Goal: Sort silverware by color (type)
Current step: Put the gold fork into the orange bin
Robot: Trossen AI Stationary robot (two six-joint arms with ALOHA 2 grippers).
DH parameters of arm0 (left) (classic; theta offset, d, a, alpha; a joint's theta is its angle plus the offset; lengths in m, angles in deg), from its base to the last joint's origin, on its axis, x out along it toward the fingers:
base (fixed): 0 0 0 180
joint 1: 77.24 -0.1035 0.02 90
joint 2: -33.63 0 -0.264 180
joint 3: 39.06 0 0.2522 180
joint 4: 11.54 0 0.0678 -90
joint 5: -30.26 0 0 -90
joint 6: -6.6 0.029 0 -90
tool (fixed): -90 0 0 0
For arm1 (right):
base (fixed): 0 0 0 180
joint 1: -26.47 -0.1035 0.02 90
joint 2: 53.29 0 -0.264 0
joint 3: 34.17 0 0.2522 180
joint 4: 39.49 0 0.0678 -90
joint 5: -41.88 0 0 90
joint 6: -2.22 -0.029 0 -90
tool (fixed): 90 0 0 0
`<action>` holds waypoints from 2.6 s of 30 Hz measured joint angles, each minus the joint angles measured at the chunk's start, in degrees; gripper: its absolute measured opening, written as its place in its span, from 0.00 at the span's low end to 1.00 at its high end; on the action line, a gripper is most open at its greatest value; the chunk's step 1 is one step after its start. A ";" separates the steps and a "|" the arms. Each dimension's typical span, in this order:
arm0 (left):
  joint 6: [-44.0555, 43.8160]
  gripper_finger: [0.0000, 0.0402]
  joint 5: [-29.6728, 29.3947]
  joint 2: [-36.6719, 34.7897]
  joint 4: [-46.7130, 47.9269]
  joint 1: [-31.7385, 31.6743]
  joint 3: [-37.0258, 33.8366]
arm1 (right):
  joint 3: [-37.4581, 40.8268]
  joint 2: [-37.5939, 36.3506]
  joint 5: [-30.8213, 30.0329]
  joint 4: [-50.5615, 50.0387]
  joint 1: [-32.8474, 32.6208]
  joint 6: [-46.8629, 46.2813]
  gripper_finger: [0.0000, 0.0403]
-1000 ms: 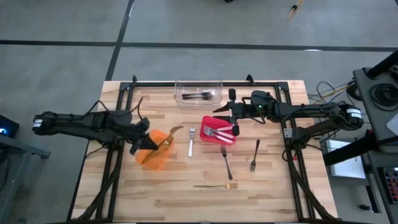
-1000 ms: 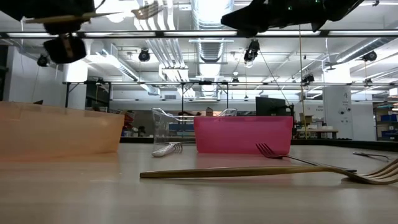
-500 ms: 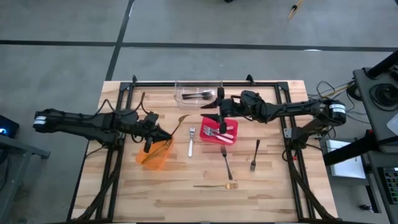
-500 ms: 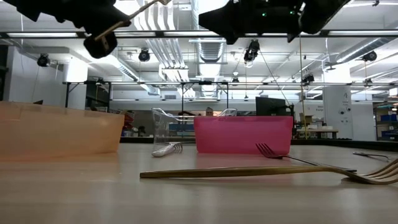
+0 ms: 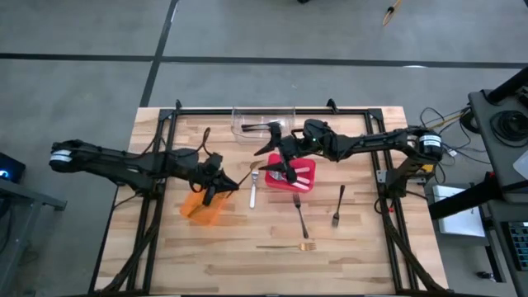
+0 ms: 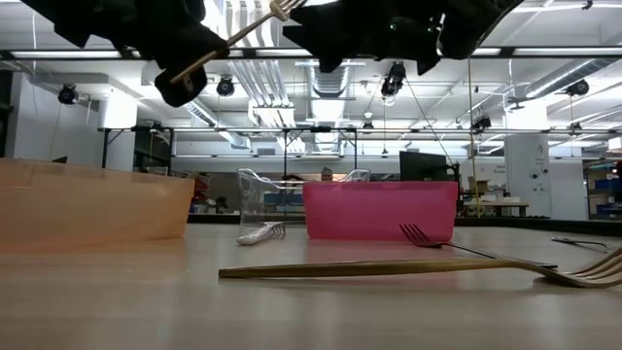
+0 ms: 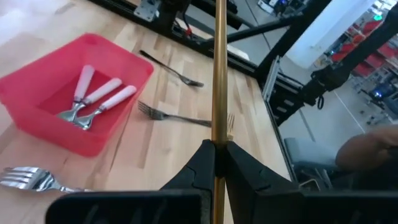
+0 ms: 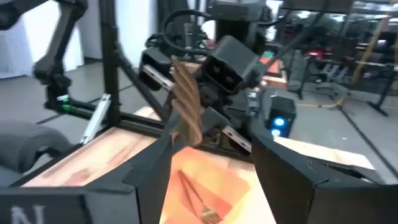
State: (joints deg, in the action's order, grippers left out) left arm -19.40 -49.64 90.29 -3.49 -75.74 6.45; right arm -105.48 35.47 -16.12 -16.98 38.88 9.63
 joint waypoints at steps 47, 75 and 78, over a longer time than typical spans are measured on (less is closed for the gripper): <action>1.40 0.30 -3.62 0.62 -0.53 -3.31 0.46 | -2.94 0.98 1.15 -7.25 1.82 -1.58 0.02; 26.39 0.32 -40.04 17.54 -0.49 -5.35 14.87 | -2.79 -1.39 -36.44 -14.92 3.39 -2.45 0.02; 27.43 0.32 -42.54 20.96 -0.58 -5.35 17.85 | -2.77 -1.35 -36.69 -14.99 3.52 -2.28 0.02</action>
State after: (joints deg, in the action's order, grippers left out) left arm 8.03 -92.18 111.25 -4.07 -81.10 24.30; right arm -108.24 34.12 -52.81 -31.97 42.40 7.35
